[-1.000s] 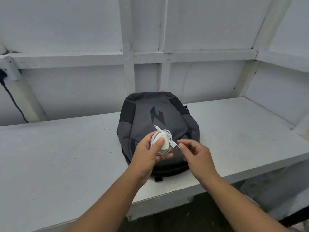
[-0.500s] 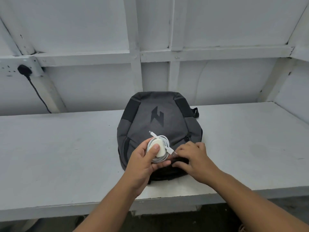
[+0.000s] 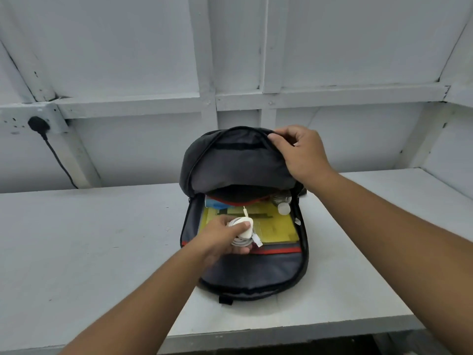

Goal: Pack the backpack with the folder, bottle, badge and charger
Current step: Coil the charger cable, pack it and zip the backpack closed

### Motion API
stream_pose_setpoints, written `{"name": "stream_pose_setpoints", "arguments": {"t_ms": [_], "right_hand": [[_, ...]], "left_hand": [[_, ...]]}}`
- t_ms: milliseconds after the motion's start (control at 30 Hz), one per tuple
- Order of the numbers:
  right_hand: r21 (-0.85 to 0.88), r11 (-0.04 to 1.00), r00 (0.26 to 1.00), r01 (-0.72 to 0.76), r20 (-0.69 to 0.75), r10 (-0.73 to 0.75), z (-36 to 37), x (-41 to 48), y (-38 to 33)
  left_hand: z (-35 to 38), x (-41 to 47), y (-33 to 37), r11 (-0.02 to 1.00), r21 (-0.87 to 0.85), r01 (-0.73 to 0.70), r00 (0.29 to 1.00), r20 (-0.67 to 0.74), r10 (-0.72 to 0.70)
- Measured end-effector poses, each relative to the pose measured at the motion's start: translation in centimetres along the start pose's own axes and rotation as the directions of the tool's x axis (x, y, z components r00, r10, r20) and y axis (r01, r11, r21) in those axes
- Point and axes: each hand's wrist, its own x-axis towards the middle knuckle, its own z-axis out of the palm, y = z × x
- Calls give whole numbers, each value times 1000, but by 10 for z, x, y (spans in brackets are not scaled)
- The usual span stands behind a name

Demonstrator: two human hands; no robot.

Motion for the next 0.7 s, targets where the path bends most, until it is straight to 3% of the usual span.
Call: {"name": "stream_pose_setpoints", "arguments": {"t_ms": [333, 567, 700], "right_hand": [[12, 1000, 999, 1, -50, 0, 5, 7, 5], [-4, 999, 999, 39, -29, -39, 0, 7, 11], [-8, 999, 999, 38, -15, -38, 3, 5, 10]], "left_hand": [[32, 92, 18, 993, 118, -18, 987, -155, 36], [31, 100, 18, 989, 150, 16, 988, -157, 7], [33, 104, 12, 963, 254, -89, 946, -280, 161]]}}
